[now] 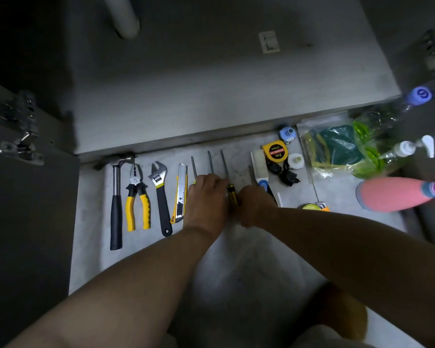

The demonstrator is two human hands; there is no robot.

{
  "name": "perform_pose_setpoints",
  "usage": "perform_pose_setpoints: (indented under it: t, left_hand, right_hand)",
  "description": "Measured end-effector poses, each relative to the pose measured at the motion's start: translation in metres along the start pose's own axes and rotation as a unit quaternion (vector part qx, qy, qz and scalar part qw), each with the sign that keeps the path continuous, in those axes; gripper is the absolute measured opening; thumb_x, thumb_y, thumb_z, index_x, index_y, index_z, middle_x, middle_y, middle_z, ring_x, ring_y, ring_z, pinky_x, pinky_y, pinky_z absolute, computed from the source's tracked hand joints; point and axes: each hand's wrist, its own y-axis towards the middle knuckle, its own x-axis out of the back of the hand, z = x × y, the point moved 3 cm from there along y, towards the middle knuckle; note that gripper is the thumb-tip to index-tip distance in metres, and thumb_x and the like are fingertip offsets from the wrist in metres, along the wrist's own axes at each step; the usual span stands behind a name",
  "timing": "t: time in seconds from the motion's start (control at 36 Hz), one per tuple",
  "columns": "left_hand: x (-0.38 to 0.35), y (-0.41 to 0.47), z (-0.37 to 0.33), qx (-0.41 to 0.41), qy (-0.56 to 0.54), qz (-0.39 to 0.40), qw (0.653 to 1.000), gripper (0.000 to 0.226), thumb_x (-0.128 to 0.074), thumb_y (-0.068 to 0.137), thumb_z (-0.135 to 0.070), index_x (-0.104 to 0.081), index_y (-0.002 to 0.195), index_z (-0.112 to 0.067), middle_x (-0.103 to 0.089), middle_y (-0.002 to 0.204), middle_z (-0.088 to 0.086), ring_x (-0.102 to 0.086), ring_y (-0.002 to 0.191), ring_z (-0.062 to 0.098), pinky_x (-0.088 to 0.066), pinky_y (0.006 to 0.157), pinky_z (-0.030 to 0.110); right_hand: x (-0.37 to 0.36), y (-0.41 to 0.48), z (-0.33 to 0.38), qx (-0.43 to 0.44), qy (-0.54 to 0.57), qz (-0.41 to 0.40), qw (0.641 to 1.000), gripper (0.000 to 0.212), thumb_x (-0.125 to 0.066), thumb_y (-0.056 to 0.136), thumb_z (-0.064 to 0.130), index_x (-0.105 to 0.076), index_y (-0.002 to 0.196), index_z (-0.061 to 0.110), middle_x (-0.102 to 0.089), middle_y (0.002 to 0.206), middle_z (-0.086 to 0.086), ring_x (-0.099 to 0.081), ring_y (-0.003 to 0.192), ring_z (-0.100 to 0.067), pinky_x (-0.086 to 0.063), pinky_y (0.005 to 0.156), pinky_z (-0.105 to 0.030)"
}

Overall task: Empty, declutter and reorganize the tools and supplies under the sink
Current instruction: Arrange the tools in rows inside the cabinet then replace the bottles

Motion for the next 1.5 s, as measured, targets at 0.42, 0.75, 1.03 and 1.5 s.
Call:
perform_pose_setpoints:
  t: [0.42, 0.75, 1.03, 1.5]
  left_hand:
    - [-0.017, 0.002, -0.005, -0.045, 0.037, 0.043, 0.997, 0.083, -0.074, 0.075, -0.056, -0.045, 0.147, -0.025, -0.051, 0.139, 0.000, -0.034, 0.137, 0.026, -0.034, 0.109, 0.041]
    - [-0.019, 0.003, -0.011, -0.041, 0.054, 0.036, 0.997, 0.073, -0.068, 0.081, -0.049, -0.046, 0.146, -0.025, -0.054, 0.139, -0.004, -0.037, 0.134, 0.024, -0.033, 0.105, 0.039]
    - [-0.019, 0.000, -0.008, -0.032, 0.032, 0.029, 0.999, 0.069, -0.066, 0.083, -0.053, -0.048, 0.145, -0.028, -0.055, 0.137, -0.007, -0.038, 0.133, 0.024, -0.032, 0.106, 0.038]
    - [-0.021, -0.001, -0.006, -0.030, 0.014, 0.044, 0.998, 0.079, -0.071, 0.080, -0.046, -0.042, 0.150, -0.025, -0.050, 0.143, -0.004, -0.036, 0.136, 0.025, -0.030, 0.110, 0.039]
  right_hand:
    - [0.019, -0.025, -0.043, -0.007, -0.006, -0.153, 0.988, 0.024, -0.057, 0.094, 0.032, -0.058, 0.109, 0.013, -0.069, 0.099, -0.013, -0.068, 0.090, -0.034, -0.058, 0.074, -0.040]
    - [0.006, -0.009, -0.036, -0.048, -0.001, -0.141, 0.989, 0.027, -0.056, 0.097, 0.024, -0.066, 0.112, 0.005, -0.066, 0.107, -0.014, -0.066, 0.097, -0.029, -0.050, 0.076, -0.031]
    - [0.001, 0.001, -0.020, -0.064, 0.023, -0.151, 0.986, 0.020, -0.064, 0.095, 0.021, -0.068, 0.107, 0.006, -0.069, 0.107, -0.014, -0.068, 0.099, -0.029, -0.054, 0.081, -0.033]
    - [0.026, -0.004, -0.053, -0.121, 0.074, -0.164, 0.976, 0.031, -0.068, 0.091, 0.028, -0.060, 0.113, 0.009, -0.068, 0.108, -0.014, -0.066, 0.099, -0.032, -0.056, 0.081, -0.040]
